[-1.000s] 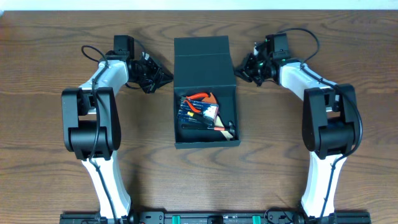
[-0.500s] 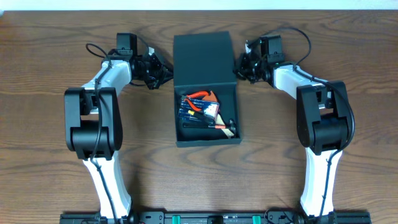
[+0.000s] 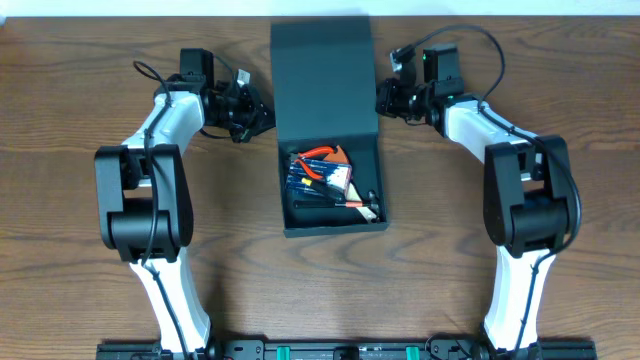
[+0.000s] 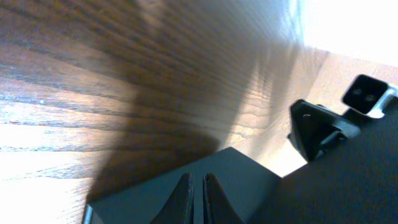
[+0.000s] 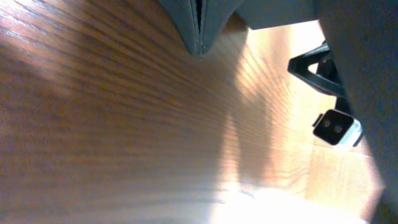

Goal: Pack container
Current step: 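Push the lid forward with both grippers to close the box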

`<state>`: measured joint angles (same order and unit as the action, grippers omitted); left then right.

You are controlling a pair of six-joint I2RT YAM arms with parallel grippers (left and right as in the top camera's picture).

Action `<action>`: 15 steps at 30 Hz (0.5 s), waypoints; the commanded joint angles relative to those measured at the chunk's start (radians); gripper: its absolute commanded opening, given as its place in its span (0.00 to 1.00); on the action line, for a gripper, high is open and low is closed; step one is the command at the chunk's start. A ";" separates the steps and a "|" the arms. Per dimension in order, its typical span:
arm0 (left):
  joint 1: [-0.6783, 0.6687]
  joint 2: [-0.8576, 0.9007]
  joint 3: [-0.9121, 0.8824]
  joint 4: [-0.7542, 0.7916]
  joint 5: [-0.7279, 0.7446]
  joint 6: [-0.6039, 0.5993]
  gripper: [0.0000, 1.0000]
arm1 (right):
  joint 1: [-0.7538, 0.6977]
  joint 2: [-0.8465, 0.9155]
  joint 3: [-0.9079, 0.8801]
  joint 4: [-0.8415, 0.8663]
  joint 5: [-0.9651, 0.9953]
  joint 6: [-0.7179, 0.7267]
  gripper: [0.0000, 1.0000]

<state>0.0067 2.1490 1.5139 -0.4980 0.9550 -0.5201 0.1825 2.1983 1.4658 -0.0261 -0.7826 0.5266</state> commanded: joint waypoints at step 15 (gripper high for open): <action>0.003 -0.158 0.029 -0.154 -0.014 0.201 0.06 | 0.014 -0.179 0.014 -0.095 -0.116 -0.117 0.01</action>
<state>0.0048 2.0331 1.5246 -0.6106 0.9619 -0.4019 0.1829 2.0819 1.4666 -0.0895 -0.8463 0.4549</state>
